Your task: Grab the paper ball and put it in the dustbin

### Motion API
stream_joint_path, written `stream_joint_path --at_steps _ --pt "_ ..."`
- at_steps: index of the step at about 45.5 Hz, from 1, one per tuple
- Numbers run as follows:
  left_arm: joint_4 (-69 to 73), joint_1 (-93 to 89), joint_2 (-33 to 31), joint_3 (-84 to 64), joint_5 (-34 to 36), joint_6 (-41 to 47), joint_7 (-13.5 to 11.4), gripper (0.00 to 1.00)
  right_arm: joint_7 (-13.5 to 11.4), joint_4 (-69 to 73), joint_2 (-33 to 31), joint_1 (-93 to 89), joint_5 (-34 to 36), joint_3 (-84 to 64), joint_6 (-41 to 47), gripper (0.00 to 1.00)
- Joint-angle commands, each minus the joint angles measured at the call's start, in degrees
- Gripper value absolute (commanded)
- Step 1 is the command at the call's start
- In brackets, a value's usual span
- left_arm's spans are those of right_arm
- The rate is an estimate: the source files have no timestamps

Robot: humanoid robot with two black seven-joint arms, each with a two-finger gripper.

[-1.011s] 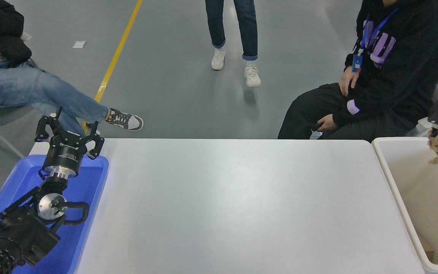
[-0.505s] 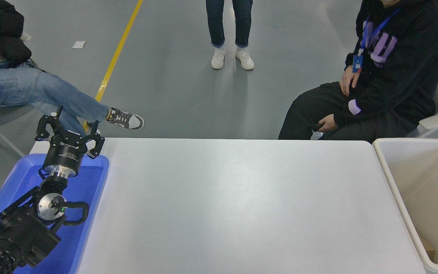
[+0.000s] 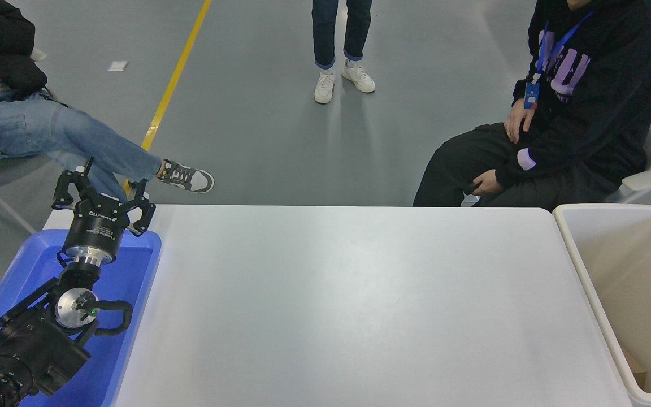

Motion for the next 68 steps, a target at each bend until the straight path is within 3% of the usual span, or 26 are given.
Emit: stream_joint_path --at_steps 1,9,13,15,19,24,44,63,65,66,68 --pt "-0.04 0.00 0.00 -0.08 0.05 -0.09 0.00 0.98 0.62 -6.61 4.07 -5.37 -0.16 1.99 -3.76 0.00" --pt "0.05 0.00 0.00 -0.08 0.05 -0.09 -0.09 0.98 0.62 -6.70 4.16 -5.46 -0.16 2.07 -4.11 0.00" --pt "-0.04 0.00 0.00 -0.08 -0.03 -0.09 -0.09 0.98 0.62 -6.79 3.98 -5.46 -0.16 2.07 -6.21 0.43" --pt "-0.04 0.00 0.00 -0.08 0.05 -0.09 -0.09 0.98 0.62 -6.70 3.98 -5.46 -0.16 2.51 -8.58 0.60" --pt "-0.04 0.00 0.00 -0.08 -0.03 -0.09 -0.09 0.98 0.62 -6.09 3.90 -5.54 -0.07 2.60 -11.75 0.75" --pt "-0.04 0.00 0.00 -0.08 0.05 -0.09 0.00 0.98 0.54 -6.00 3.98 -6.07 -0.33 2.60 -11.85 0.84" --pt "-0.04 0.00 0.00 -0.08 -0.03 -0.09 -0.09 0.98 0.54 -3.64 3.11 -5.19 -0.25 2.86 -11.85 0.86" --pt "-0.04 -0.09 0.00 0.09 0.05 -0.09 0.00 0.98 0.01 39.33 -15.17 19.84 0.02 -7.14 -11.76 0.86" --pt "-0.04 -0.09 0.09 0.18 0.05 -0.09 0.00 0.98 0.01 43.46 -15.88 23.88 0.02 -10.04 -11.58 0.92" --pt "0.05 -0.09 0.00 0.18 0.05 -0.09 0.00 0.98 0.10 45.31 -16.06 25.73 0.02 -11.36 -11.50 1.00" --pt "-0.04 -0.09 0.00 0.18 0.05 -0.09 0.00 0.98 0.10 49.70 -15.97 29.86 0.02 -14.08 -10.53 1.00"
